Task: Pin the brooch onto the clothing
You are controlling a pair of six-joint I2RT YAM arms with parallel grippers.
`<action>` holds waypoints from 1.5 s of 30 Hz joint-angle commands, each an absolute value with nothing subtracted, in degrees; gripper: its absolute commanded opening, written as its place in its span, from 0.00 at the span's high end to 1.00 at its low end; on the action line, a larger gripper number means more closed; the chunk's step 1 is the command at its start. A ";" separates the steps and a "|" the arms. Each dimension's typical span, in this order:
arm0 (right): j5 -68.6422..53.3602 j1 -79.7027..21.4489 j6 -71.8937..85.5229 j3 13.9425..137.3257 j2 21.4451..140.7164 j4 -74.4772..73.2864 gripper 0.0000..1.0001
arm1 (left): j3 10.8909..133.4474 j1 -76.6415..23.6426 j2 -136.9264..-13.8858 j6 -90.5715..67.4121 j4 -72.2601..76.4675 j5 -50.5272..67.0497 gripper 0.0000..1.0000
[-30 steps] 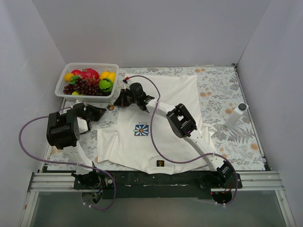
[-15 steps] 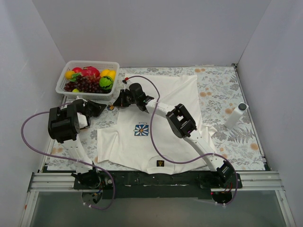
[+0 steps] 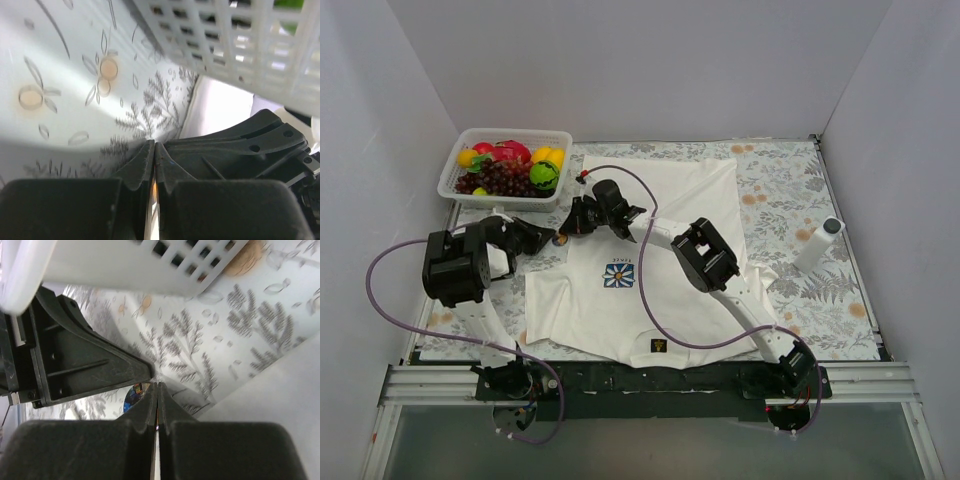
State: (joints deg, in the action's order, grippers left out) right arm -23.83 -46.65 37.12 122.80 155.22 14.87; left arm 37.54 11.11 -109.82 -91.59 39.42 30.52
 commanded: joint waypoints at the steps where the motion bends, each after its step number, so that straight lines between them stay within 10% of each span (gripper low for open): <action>1: -26.89 -47.72 34.54 116.12 149.69 10.11 0.99 | 32.80 10.72 -104.86 -89.65 31.99 29.01 1.00; 12: -25.93 -47.72 31.38 116.71 145.11 10.20 0.99 | 32.25 10.72 -91.95 -86.84 22.88 21.36 1.00; 24: -25.93 -47.64 28.39 111.64 136.85 8.17 0.76 | 31.39 10.72 -86.40 -85.16 20.73 28.64 0.37; 45: -25.40 -47.64 32.08 111.44 142.46 9.68 0.73 | 27.33 10.72 -88.50 -85.43 22.59 28.56 0.50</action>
State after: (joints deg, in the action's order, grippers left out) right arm -25.63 -47.64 30.65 105.86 140.07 7.94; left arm 25.98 10.96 -87.64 -86.37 22.31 28.53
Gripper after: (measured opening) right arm 0.270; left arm 0.515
